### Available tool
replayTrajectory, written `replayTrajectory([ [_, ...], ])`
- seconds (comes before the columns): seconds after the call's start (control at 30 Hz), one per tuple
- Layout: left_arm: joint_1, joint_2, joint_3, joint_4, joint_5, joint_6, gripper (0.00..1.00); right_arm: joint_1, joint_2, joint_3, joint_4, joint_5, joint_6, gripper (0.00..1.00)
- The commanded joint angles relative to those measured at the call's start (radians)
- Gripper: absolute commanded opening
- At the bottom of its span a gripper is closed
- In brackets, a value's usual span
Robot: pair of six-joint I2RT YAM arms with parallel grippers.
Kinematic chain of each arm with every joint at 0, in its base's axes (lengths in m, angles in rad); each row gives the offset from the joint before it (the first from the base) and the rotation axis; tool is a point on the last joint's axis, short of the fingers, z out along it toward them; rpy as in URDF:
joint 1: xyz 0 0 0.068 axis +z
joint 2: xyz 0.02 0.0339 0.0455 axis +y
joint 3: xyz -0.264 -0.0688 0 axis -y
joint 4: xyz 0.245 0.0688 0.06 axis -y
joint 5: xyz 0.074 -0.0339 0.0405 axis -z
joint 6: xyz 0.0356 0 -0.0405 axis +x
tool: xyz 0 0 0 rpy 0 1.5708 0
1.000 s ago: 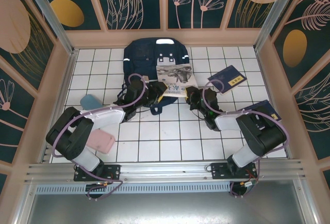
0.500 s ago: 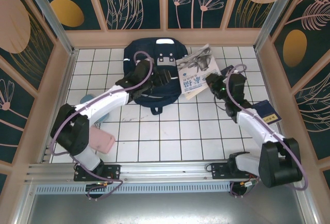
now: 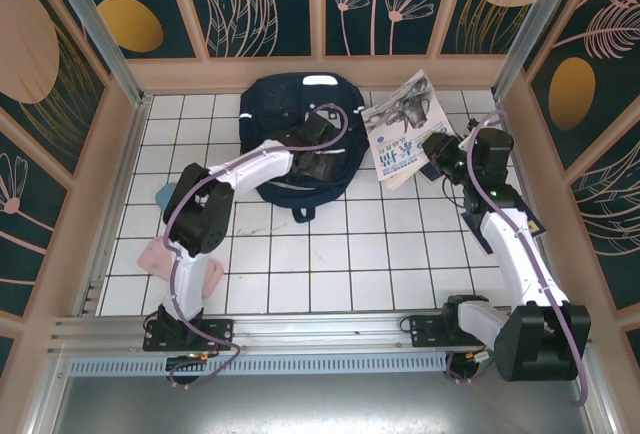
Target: Pack the student bag
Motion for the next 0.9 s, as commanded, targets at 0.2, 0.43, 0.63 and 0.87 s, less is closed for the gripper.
replayTrajectory([
  [0.2, -0.007, 0.052, 0.075, -0.097, 0.132, 0.307, 0.81, -0.030, -0.028, 0.048, 0.072, -0.070, -0.005, 0.00],
  [0.43, -0.007, 0.103, 0.091, -0.085, -0.074, 0.367, 0.68, -0.047, -0.028, 0.026, 0.085, -0.090, 0.017, 0.00],
  [0.63, -0.006, 0.116, 0.105, -0.049, -0.155, 0.445, 0.58, -0.052, -0.032, 0.023, 0.087, -0.097, 0.026, 0.00],
  [0.87, -0.006, 0.066, 0.108, 0.018, -0.201, 0.521, 0.30, -0.055, -0.043, 0.017, 0.087, -0.098, 0.029, 0.00],
])
